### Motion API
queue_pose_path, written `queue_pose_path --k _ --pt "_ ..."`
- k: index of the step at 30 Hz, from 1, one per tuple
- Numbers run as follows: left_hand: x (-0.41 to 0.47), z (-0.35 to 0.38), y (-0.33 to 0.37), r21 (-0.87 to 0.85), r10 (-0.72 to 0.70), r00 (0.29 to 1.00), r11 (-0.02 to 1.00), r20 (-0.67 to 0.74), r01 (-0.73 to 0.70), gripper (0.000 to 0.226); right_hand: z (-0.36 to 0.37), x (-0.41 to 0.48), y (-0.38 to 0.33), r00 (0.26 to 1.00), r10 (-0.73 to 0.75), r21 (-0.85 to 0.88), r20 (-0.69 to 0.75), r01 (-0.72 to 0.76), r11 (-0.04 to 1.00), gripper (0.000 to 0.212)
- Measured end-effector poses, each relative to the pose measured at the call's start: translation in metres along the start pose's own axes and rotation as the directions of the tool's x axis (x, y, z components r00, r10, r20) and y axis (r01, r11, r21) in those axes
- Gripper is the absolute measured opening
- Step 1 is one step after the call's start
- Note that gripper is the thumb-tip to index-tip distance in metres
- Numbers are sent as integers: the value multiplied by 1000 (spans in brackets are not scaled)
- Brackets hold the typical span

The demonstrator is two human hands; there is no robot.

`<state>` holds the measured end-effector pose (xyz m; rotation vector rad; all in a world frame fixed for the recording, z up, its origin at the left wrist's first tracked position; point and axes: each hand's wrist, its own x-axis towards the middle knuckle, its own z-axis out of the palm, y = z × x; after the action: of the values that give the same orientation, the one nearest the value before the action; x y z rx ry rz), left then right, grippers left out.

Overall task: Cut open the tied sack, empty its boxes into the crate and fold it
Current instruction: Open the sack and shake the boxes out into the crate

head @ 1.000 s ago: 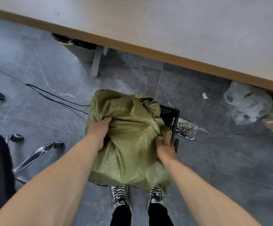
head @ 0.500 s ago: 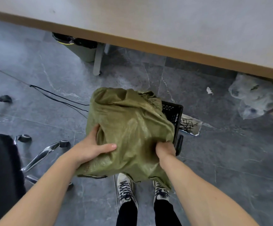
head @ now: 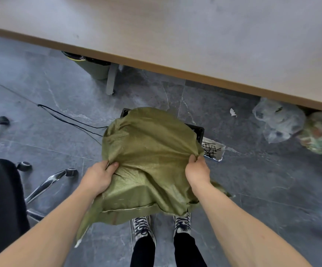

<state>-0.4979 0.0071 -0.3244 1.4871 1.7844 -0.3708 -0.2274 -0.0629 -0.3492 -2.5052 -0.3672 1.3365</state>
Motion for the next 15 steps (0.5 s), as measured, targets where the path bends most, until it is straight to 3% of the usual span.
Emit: queue_pose_path --k 3,5,7,10,12,15 --pt "-11 -5 11 -226 -56 997 972 48 65 51 -10 1 7 998 46 35 -47 -44 998 42" --pt "-18 -4 15 -526 -89 981 834 173 169 70 -11 5 8 995 83 89 -63 -78 993 45" --pt "-20 -2 15 -703 -63 954 661 295 261 88 -6 9 5 994 101 186 -51 -90 978 47" --pt "-10 4 9 -764 -71 959 590 276 263 111 3 13 -5 993 116 334 -36 -97 938 48" --pt "-4 7 4 -743 -130 962 613 240 268 117 2 15 -8 988 140 380 -59 -107 919 52" --pt "-1 8 -8 -714 -184 956 636 227 292 100 -8 16 -6 980 197 377 -22 -175 910 55"
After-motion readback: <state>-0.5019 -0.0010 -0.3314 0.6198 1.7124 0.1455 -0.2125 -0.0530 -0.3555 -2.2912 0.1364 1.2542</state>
